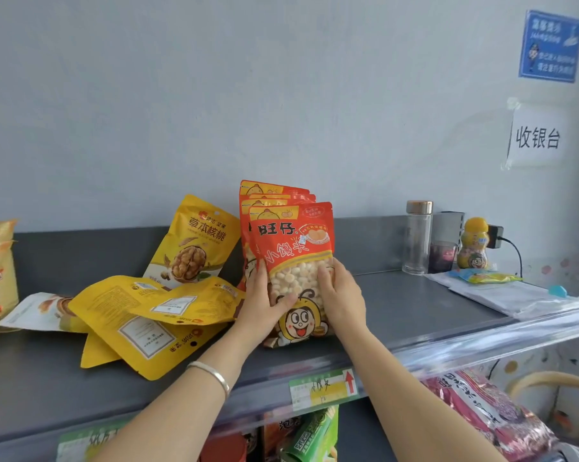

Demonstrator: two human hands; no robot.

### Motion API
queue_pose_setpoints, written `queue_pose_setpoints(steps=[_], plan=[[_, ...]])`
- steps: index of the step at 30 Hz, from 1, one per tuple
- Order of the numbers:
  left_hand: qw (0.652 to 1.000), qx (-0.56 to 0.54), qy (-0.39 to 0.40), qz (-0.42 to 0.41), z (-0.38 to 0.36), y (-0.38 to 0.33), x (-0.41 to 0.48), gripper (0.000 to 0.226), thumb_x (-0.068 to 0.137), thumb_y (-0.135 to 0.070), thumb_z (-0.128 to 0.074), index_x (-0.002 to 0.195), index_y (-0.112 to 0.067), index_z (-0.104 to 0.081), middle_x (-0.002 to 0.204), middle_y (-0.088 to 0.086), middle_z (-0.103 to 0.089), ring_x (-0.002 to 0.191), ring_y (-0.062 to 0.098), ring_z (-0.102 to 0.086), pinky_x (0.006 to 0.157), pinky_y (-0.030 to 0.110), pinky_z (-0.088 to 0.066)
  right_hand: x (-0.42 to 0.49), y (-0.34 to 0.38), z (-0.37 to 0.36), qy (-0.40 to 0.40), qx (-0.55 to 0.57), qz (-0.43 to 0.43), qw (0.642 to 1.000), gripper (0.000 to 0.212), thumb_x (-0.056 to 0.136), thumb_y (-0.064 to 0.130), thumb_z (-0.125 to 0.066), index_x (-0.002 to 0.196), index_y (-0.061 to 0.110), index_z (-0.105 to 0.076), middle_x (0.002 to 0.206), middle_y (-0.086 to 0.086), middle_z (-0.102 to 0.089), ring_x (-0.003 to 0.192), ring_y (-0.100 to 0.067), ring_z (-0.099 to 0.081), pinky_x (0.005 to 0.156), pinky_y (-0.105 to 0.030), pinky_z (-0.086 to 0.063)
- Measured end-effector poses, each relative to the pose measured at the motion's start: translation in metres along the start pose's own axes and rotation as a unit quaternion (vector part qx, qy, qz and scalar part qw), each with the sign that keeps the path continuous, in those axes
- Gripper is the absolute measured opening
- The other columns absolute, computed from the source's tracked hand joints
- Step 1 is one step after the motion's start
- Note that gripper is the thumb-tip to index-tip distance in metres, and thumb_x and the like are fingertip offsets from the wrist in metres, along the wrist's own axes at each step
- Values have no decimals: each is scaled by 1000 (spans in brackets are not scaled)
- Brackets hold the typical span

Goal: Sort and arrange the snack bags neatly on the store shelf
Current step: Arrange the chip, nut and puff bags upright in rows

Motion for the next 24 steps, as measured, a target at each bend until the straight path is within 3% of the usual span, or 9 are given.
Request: queue_pose_setpoints(steps=[3,6,8,10,12,14,18,22,24], plan=[[1000,8,18,3,-2,0,-1,91,85,-46,-59,150,-28,2,156,-2,-14,142,14,-18,115,39,-24,-4,2,1,23,18,5,1000,42,99,46,-35,137,29,-43,128,1,-60,115,-20,-57,93,-40,-48],[997,80,-11,-19,-5,-6,-4,87,92,-37,-53,148,-27,12,157,2,6,144,15,1,113,28,-7,-7,6,5,3,-45,5,999,48,99,49,-31,143,31,-35,135,3,-56,119,-22,-55,91,-40,-46],[988,136,-35,-65,-9,-14,-7,81,95,-29,-50,146,-32,13,155,4,17,144,18,11,117,33,-4,-10,8,8,-4,-21,-17,1000,47,100,48,-28,142,28,-37,133,2,-56,121,-24,-53,93,-41,-43],[981,174,-19,-80,-14,-18,-9,70,98,-25,-45,149,-33,2,154,3,24,145,20,14,119,40,-7,-5,0,8,3,84,-80,993,39,101,38,-31,120,17,-57,111,-2,-64,113,-30,-58,93,-42,-48],[981,185,12,-64,-16,-20,-11,67,98,-28,-45,150,-30,-4,153,1,29,144,20,15,117,37,-6,6,-19,8,9,165,-150,975,37,96,34,-39,89,9,-65,91,-11,-70,101,-37,-64,88,-51,-53],[976,209,33,-51,-17,-19,-12,79,93,-37,-53,150,-29,1,150,1,34,143,19,17,116,36,-5,13,-36,6,29,187,-175,966,40,93,39,-48,77,8,-68,86,-16,-72,95,-39,-67,83,-55,-55],[970,233,56,-32,-20,-18,-13,104,82,-50,-63,149,-28,14,146,1,43,142,20,22,117,38,-3,9,-30,10,39,199,-148,968,36,94,34,-54,76,9,-71,84,-14,-74,88,-35,-69,81,-52,-57],[966,248,69,-31,-20,-15,-14,111,81,-52,-62,143,-31,26,140,-1,49,140,19,27,116,38,-1,17,-30,7,20,198,-167,966,36,95,28,-48,73,5,-65,91,-20,-71,75,-27,-64,76,-47,-56],[963,259,66,-36,-20,-12,-12,113,81,-52,-62,138,-33,33,138,-1,53,140,19,27,116,36,0,20,-30,3,18,235,-196,952,34,96,26,-48,75,6,-65,93,-21,-71,80,-32,-67,78,-48,-58]])
Point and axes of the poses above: each hand's wrist, its own x-axis towards the middle knuckle, its own z-axis out of the back of the hand, y = z × x, the point moved 4 cm from there along x, towards the middle knuckle
